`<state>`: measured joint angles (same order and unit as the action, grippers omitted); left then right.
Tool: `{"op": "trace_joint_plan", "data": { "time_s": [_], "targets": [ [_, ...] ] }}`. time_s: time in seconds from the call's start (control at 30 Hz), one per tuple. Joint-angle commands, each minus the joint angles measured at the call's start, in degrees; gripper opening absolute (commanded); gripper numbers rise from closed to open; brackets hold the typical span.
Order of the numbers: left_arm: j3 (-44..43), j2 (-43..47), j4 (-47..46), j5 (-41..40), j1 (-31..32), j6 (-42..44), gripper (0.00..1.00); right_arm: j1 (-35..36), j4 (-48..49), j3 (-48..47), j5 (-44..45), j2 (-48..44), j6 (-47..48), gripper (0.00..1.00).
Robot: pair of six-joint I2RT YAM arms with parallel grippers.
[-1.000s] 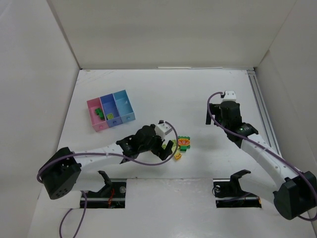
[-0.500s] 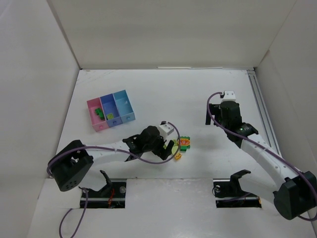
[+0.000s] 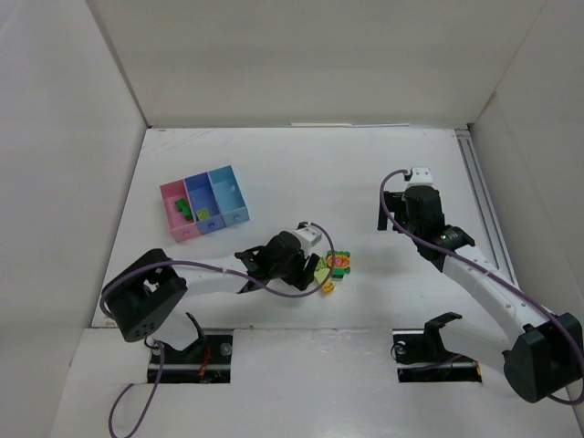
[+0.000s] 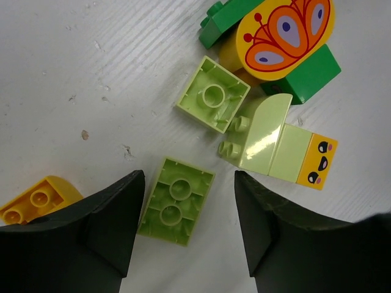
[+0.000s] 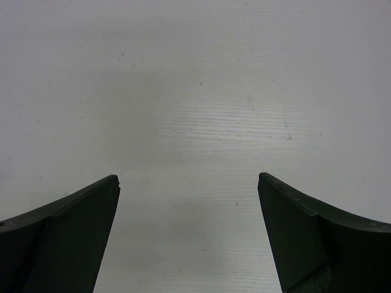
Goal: Sort the legos into containers by color
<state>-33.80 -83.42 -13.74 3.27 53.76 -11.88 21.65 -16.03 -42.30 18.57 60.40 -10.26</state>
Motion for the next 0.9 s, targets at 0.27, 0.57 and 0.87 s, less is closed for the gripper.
{"op": "trace_joint_plan", "data": {
  "time_s": [0.27,0.57,0.87],
  "targets": [
    [-2.4,-1.0,6.2,-5.9,4.8,-8.6,0.54,-0.5,1.9,-2.0,-0.8,-0.1,0.5,1.0],
    [-5.2,-3.8,11.7,-12.0,6.0,-13.2,0.26,-0.5,1.9,-2.0,-0.8,-0.6,0.5,1.0],
    [-9.1,2.0,19.3,-18.6,6.0,-16.0,0.2,-0.5,1.9,-1.5,-0.8,-2.3,0.5,1.0]
  ]
}}
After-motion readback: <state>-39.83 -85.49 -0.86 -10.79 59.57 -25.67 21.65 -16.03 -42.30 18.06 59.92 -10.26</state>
